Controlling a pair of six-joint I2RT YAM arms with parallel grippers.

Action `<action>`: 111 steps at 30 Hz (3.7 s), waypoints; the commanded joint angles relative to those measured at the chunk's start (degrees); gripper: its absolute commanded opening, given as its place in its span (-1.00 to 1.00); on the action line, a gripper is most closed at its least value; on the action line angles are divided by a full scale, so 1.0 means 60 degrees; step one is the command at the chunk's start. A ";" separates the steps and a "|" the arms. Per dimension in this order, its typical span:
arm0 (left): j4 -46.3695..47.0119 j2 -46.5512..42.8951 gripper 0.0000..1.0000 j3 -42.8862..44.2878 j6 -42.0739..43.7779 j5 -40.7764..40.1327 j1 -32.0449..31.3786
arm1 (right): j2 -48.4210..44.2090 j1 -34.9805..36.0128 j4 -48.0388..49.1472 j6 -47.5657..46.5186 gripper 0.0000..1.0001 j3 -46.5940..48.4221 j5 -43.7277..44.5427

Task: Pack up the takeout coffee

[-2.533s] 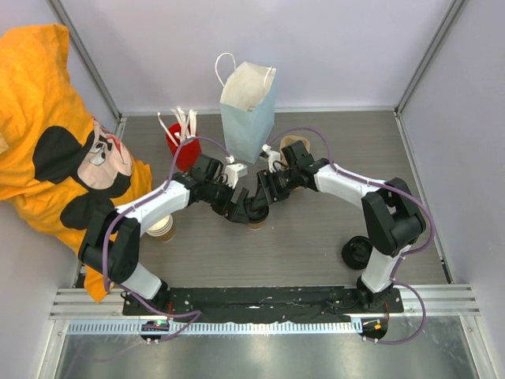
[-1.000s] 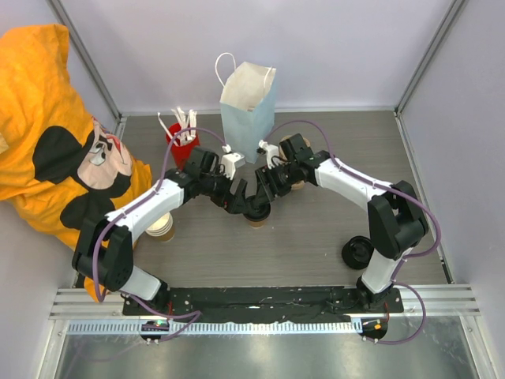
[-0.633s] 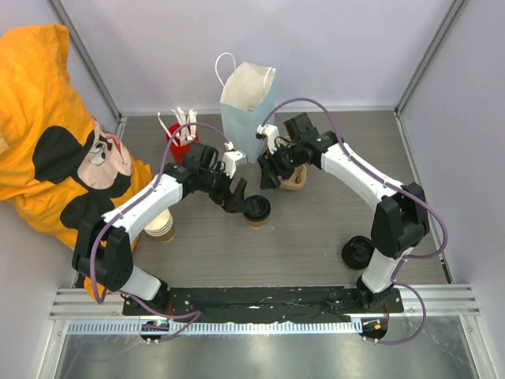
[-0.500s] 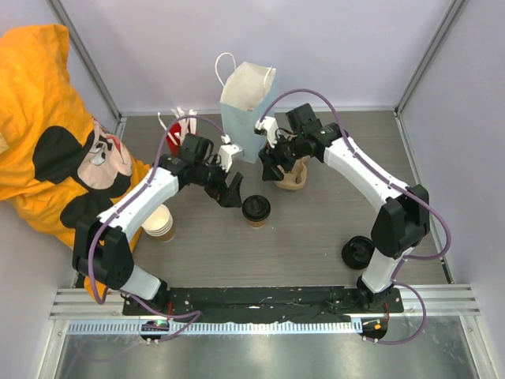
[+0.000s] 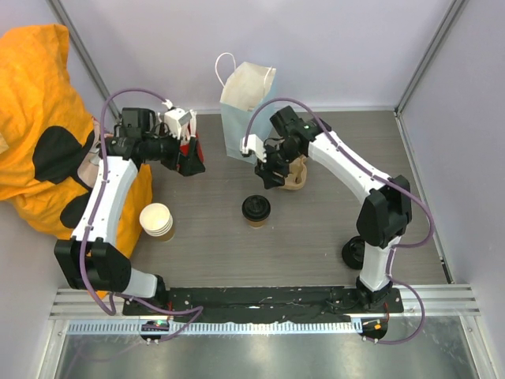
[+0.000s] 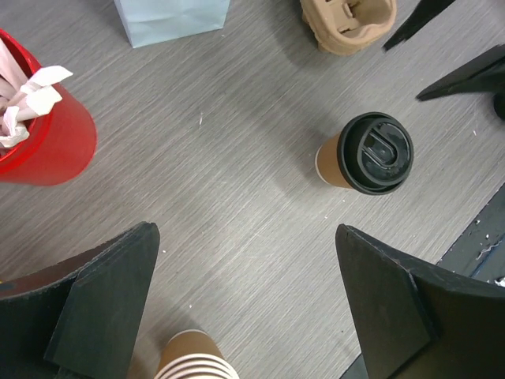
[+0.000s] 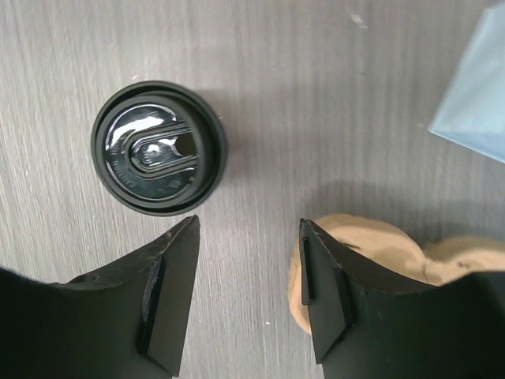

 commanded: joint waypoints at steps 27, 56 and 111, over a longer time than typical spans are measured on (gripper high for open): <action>0.0420 -0.1291 0.99 -0.0610 -0.0337 0.0848 0.1874 | 0.1059 0.1474 -0.0445 -0.1983 -0.15 0.0615 0.0653; 0.0903 -0.1452 0.99 -0.1093 -0.0703 0.1317 0.2313 | 0.1690 0.1825 -0.0840 -0.1882 -0.74 0.0586 0.1576; 0.0932 0.2442 0.99 0.5658 -0.0952 -0.2623 -0.1582 | -0.1942 -0.2406 -0.1705 0.3173 -0.98 0.2301 0.2397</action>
